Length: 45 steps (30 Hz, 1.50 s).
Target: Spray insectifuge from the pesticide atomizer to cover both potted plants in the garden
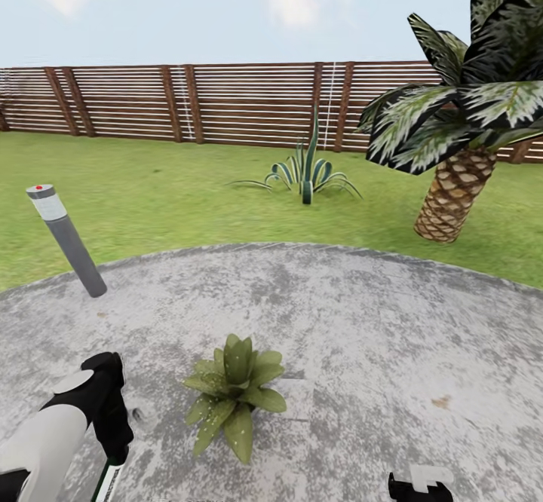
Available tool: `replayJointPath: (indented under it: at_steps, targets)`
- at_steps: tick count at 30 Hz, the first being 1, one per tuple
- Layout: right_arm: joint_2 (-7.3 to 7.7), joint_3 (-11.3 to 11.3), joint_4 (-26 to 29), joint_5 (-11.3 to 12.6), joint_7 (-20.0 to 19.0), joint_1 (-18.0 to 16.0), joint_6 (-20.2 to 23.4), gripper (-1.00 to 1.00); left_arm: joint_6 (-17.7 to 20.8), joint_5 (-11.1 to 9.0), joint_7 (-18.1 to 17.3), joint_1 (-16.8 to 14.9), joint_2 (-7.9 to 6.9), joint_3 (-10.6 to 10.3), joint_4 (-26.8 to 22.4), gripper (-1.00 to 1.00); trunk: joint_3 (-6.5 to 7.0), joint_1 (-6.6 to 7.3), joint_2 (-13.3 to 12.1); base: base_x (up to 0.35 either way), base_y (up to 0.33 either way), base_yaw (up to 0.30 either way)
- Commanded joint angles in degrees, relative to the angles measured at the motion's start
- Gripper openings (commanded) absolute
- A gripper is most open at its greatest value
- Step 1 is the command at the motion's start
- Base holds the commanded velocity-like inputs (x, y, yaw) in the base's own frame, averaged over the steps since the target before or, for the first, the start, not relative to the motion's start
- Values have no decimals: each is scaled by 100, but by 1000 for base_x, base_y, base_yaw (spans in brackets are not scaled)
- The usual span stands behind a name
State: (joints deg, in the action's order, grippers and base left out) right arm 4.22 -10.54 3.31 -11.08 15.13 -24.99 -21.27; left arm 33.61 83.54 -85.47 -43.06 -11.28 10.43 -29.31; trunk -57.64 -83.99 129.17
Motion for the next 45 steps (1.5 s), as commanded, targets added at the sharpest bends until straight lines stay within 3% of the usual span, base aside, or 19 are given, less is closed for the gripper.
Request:
replayJointPath:
  at_steps: [1, 18, 34, 45]
  targets:
    - [0, -44, -9, -61, 15, -1, -17, 100, 57, 57, -40, 5, 12, 38, -8, -100, -5, 1, 2, 0, 0, 271]
    - [2, -44, -12, -61, 11, -1, -17, 100, 118, 49, -32, -9, 27, 47, -14, -100, -5, 1, 2, 100, -140, 83]
    - [0, -44, -7, -61, 16, -2, -17, 100, 128, 49, 0, -19, 30, 50, -17, -100, -5, 1, 2, -73, -272, 6]
    - [0, -44, -10, -61, 16, 0, -17, 100, 136, 41, 19, -14, 30, 55, -22, -100, -5, 1, 2, -38, -271, 234]
